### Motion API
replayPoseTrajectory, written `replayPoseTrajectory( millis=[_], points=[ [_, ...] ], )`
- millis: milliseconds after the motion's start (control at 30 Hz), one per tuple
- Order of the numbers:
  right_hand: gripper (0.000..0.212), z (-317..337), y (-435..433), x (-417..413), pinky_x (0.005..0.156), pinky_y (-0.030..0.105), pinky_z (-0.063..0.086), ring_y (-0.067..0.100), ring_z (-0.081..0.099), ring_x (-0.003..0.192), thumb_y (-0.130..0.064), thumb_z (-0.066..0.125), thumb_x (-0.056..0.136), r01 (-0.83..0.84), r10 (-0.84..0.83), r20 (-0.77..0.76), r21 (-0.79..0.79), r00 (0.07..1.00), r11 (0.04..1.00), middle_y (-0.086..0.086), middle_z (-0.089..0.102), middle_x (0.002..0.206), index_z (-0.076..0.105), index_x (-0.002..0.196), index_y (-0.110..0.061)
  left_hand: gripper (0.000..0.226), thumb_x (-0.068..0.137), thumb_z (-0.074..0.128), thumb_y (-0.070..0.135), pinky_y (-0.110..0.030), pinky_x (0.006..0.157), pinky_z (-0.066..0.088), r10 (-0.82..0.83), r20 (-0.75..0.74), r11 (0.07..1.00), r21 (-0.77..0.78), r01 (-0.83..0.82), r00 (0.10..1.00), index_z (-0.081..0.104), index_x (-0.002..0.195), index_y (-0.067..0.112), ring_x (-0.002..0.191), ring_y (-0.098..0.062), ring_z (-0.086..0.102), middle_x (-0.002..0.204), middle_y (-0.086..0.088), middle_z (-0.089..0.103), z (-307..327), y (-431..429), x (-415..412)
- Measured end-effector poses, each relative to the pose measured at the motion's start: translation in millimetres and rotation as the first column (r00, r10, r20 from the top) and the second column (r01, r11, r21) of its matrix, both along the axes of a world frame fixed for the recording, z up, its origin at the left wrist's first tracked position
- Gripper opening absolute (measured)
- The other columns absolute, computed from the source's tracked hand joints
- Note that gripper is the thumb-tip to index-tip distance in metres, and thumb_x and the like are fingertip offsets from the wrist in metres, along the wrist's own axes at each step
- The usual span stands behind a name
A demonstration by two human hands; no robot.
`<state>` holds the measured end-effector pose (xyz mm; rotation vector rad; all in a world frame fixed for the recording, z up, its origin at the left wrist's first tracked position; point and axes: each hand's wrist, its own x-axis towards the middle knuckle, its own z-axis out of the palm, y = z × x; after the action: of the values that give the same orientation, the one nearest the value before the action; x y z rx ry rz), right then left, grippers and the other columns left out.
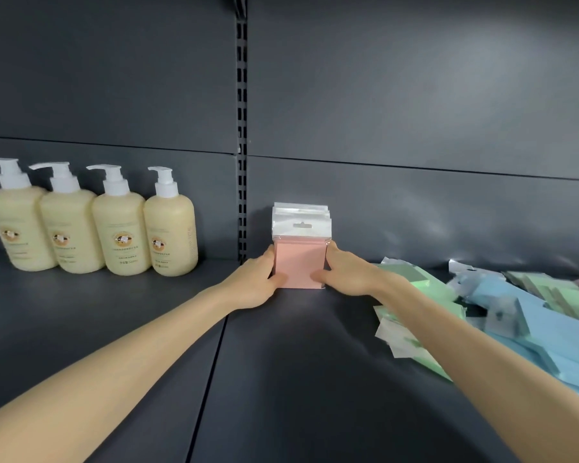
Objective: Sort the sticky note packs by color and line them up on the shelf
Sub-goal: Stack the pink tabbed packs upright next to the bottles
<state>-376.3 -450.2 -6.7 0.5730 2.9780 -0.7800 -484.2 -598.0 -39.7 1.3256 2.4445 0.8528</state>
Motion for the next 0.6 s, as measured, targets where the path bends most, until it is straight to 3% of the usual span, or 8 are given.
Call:
replayPoseTrajectory(
  millis=[133,233,367,600],
  points=[
    [0.049,-1.8,5.4,-5.6,0.075,0.028,0.039,0.019,0.054,0.093,-0.028,0.048,0.094,-0.020,0.020,0.019,-0.013,1.000,1.000,-0.002,0.054,0.093,0.027,0.131,-0.005,0.060,0.098,0.043,0.020,-0.023,0.101,0.033,-0.023,0.057,1.000,-0.016,0.024,0.998,0.013,0.149,0.028,0.122,-0.011,0.043,0.142,0.008,0.042,2.3,0.8,-3.9],
    [0.043,-3.9,8.0,-7.5,0.077,0.029,0.041,0.019,0.055,0.093,-0.028,0.049,0.094,-0.024,0.024,0.017,-0.023,1.000,0.999,0.000,0.056,0.095,0.030,0.126,-0.007,0.059,0.098,0.041,0.021,-0.037,0.109,0.033,-0.012,0.052,0.999,-0.035,0.014,0.999,0.011,0.148,0.029,0.127,-0.017,0.042,0.142,0.007,0.043,1.0,2.4,-6.2],
    [0.043,-5.9,11.2,-7.9,0.091,0.035,0.044,0.023,0.056,0.104,-0.028,0.049,0.093,-0.022,0.022,0.007,-0.031,1.000,0.999,0.006,0.059,0.111,0.031,0.128,-0.010,0.056,0.099,0.040,0.022,-0.042,0.109,0.033,0.004,0.006,0.999,-0.053,-0.004,1.000,0.013,0.148,0.028,0.129,-0.020,0.042,0.142,0.007,0.044,0.6,3.7,-4.9],
    [0.043,-5.6,10.8,-8.7,0.086,0.034,0.043,0.021,0.054,0.097,-0.029,0.049,0.092,-0.003,0.004,0.009,-0.051,1.000,0.999,0.008,0.058,0.107,0.030,0.125,-0.009,0.055,0.099,0.039,0.027,-0.048,0.112,0.025,0.047,-0.050,0.996,-0.069,-0.051,0.998,0.013,0.148,0.028,0.135,-0.022,0.035,0.148,0.006,0.037,1.4,4.4,-1.5]
  ],
)
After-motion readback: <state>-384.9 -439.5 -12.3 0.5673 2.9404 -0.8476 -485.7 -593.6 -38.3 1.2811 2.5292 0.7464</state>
